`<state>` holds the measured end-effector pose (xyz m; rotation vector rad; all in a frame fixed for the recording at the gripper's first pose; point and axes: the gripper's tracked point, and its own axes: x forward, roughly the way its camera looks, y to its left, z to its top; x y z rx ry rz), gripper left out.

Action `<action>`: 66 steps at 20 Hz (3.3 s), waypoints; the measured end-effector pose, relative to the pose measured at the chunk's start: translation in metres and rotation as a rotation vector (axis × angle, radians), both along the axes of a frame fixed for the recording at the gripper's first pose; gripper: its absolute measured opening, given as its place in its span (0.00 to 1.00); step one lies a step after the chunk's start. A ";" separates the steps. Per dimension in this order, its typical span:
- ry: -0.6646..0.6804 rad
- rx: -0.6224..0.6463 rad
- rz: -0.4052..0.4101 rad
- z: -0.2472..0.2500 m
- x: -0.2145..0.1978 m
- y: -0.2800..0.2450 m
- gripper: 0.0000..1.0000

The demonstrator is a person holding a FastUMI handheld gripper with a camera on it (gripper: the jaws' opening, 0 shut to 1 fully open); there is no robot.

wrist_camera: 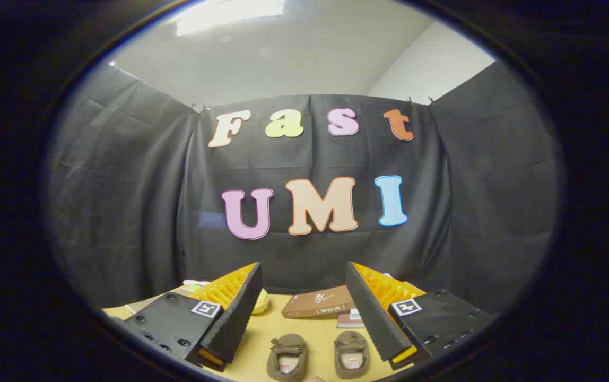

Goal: Open the storage box then place both shoes into the box .Put the left shoe in first, then the right shoe, with the right side of both shoes facing outward in a uniform manner.

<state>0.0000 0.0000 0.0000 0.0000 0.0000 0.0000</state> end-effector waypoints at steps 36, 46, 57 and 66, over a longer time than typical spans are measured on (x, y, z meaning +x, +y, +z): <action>0.520 0.532 0.394 -0.155 -0.002 0.141 0.99; 0.768 0.944 0.469 -0.219 -0.024 0.173 1.00; 0.877 1.352 0.385 -0.260 -0.010 0.177 1.00; 0.894 1.556 0.439 -0.253 -0.013 0.194 0.97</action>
